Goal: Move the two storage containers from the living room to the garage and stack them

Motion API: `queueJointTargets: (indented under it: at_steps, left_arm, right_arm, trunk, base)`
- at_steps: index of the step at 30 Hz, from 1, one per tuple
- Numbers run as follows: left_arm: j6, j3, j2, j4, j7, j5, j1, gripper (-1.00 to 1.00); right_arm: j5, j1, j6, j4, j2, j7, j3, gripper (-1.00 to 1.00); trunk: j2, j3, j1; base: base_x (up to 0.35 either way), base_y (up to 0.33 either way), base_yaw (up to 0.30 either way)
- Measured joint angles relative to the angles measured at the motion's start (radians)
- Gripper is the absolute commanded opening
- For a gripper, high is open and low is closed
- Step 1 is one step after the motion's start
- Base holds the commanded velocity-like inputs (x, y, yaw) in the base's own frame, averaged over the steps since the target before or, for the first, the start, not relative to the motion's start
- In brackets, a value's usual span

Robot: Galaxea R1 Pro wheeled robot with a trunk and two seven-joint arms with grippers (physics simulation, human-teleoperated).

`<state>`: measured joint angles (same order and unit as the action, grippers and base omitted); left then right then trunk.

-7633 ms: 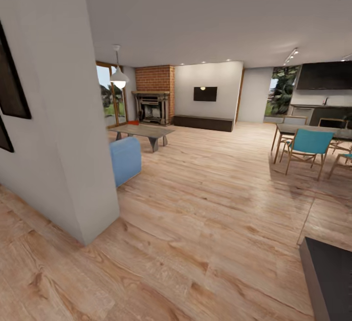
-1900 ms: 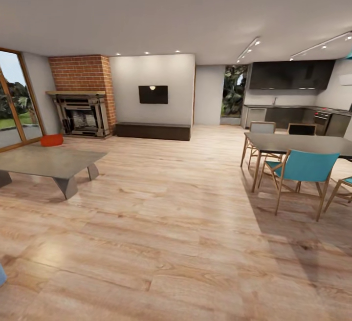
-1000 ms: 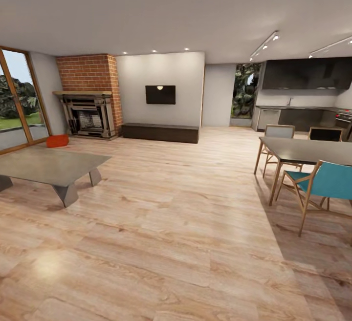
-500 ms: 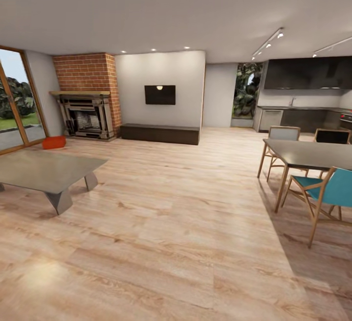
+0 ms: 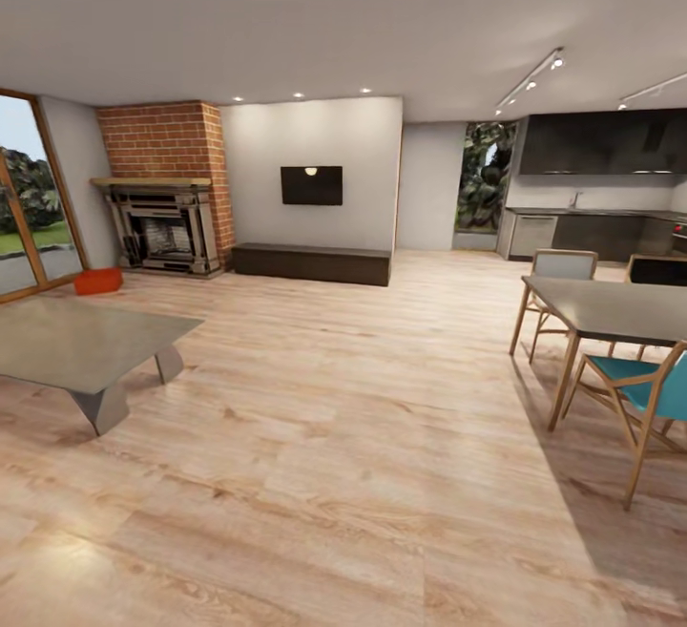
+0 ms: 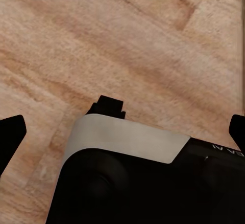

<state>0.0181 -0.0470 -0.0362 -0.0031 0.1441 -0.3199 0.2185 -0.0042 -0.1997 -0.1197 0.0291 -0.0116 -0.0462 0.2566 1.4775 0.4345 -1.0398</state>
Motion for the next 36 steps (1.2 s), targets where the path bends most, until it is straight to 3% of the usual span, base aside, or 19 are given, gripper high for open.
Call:
queueJointTargets:
  at_steps: [14, 23, 36]
  left_arm:
    - [0.0, 0.0, 0.0, 0.001, 0.0, 0.0, 0.0, 1.0]
    - [0.001, 0.0, 0.0, 0.001, 0.0, 0.0, 0.0, 1.0]
    - [0.0, 0.0, 0.0, 0.001, 0.0, 0.0, 0.0, 1.0]
  right_arm:
    - [0.0, 0.0, 0.001, 0.0, 0.002, 0.0, 0.0, 1.0]
    - [-0.009, 0.0, -0.006, 0.0, -0.005, -0.001, -0.003, 1.0]
    - [-0.007, 0.0, -0.007, 0.0, -0.006, 0.0, -0.004, 1.0]
  trunk:
    - [0.0, 0.0, 0.0]
    - [0.0, 0.0, 0.0]
    - [0.0, 0.0, 0.0]
  base:
    - [0.326, 0.0, 0.001]
    - [0.326, 0.0, 0.167]
    - [0.326, 0.0, 0.016]
